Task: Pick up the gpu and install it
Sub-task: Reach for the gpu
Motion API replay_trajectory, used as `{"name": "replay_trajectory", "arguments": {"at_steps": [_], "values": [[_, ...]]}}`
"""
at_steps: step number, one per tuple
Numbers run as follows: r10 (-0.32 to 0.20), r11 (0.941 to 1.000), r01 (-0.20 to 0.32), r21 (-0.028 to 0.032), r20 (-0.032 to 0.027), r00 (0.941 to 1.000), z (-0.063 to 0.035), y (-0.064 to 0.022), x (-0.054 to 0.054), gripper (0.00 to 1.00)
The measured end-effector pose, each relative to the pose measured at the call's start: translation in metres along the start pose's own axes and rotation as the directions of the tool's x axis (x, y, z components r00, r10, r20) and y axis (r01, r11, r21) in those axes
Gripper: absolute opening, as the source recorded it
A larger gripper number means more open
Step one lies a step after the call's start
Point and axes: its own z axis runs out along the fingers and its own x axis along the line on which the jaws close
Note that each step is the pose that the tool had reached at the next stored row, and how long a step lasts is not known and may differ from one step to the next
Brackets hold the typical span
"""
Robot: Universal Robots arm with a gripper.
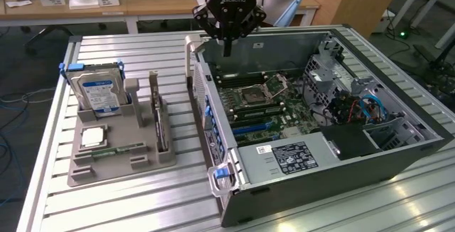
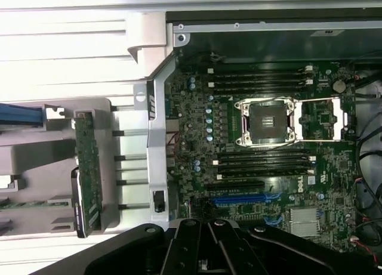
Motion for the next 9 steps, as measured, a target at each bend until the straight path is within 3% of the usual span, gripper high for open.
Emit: {"name": "replay_trajectory", "arguments": {"at_steps": [9], "values": [[0.000,1.0000,0.000,0.0003,0.0000,1.0000,0.0000,-0.0019,0.017,0.10]]}}
